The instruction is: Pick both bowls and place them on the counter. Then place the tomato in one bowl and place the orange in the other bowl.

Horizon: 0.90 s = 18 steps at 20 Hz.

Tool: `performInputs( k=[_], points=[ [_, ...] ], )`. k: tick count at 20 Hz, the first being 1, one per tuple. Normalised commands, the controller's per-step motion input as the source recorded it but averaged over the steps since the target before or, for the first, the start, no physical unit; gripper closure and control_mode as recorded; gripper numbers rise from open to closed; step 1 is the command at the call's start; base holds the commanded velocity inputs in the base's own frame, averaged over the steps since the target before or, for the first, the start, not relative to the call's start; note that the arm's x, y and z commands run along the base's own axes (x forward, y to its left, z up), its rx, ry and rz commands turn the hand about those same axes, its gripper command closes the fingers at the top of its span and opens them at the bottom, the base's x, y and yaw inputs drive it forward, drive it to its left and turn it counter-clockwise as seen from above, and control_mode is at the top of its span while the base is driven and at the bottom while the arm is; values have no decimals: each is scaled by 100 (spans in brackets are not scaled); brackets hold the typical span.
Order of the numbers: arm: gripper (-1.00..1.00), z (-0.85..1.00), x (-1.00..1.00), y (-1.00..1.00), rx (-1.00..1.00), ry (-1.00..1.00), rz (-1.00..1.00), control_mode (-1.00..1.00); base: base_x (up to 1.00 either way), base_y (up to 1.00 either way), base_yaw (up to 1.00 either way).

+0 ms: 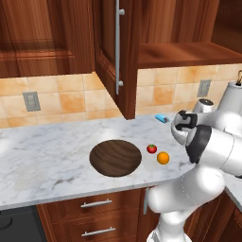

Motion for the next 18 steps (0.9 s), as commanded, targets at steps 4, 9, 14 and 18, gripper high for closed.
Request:
performInputs(
  k=[4,9,14,18],
  points=[
    [-100,43,-23,21,0,-2,0,-100,0,0,0],
    [-100,24,-36,38,0,0,-10,-100,0,0,0],
    [-100,8,-41,47,3,0,-26,-100,0,0,0],
    [-100,0,-42,57,3,0,-46,-100,0,0,0]
  ],
)
